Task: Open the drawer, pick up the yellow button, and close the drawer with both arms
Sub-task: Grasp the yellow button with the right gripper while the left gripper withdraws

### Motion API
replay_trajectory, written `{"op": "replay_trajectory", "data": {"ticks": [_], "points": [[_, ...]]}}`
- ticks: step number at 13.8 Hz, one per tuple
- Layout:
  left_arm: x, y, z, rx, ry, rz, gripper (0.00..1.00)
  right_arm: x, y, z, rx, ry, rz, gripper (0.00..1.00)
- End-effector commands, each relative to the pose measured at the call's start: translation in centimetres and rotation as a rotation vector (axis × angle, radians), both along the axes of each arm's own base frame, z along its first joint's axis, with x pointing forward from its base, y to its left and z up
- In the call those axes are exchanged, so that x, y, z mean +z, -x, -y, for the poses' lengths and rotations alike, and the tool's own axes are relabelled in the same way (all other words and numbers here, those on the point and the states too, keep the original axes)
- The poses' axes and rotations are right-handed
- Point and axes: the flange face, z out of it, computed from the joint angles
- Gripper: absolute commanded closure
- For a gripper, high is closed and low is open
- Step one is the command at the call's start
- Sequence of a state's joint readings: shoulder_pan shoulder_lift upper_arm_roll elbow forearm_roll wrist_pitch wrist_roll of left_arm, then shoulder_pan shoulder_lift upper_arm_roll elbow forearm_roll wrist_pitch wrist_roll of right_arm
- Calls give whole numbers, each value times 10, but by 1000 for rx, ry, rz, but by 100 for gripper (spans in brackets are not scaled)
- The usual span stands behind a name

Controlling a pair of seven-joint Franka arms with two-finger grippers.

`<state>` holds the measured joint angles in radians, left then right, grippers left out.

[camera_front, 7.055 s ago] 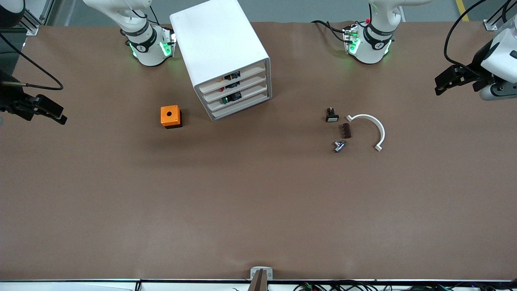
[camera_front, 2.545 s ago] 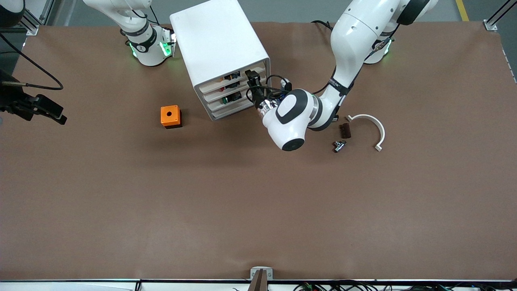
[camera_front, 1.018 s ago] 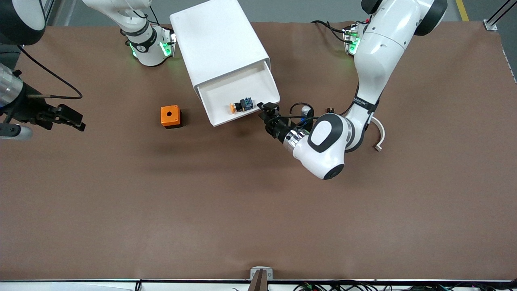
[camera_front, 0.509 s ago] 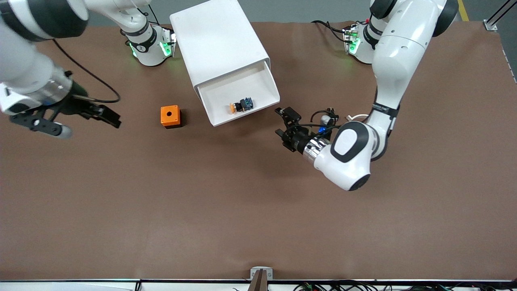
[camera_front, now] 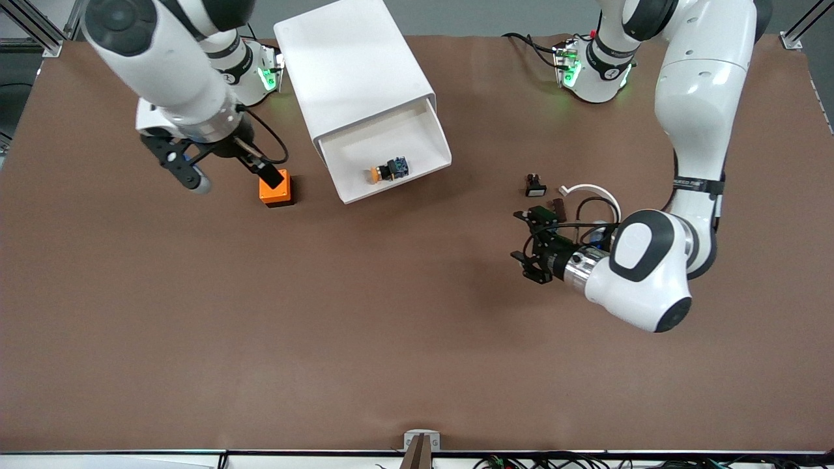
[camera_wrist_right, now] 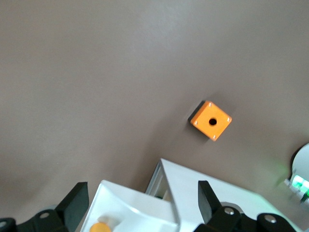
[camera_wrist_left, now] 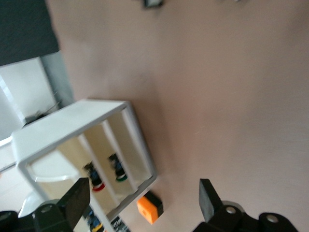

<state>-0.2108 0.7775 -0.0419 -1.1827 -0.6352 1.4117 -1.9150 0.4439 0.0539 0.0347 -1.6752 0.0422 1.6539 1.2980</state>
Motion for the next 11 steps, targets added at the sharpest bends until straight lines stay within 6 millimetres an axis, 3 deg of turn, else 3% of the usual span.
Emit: {"op": "replay_trajectory", "data": {"ticks": [1,4,7,11], "points": [[20,-4,-17,-124,-26,131,1,-19,11,-37,-111,-26,-11,0],[18,-3,-27,-305,-74,223,1,-53,25,-95,-206,-20,-3,0],[28,-4,-41,-482,-125,303,1,-90,32,-139,-281,-25,10,0],[71,-3,-65,-800,-77,440,0,-125,54,-187,-304,-30,16,0]]}}
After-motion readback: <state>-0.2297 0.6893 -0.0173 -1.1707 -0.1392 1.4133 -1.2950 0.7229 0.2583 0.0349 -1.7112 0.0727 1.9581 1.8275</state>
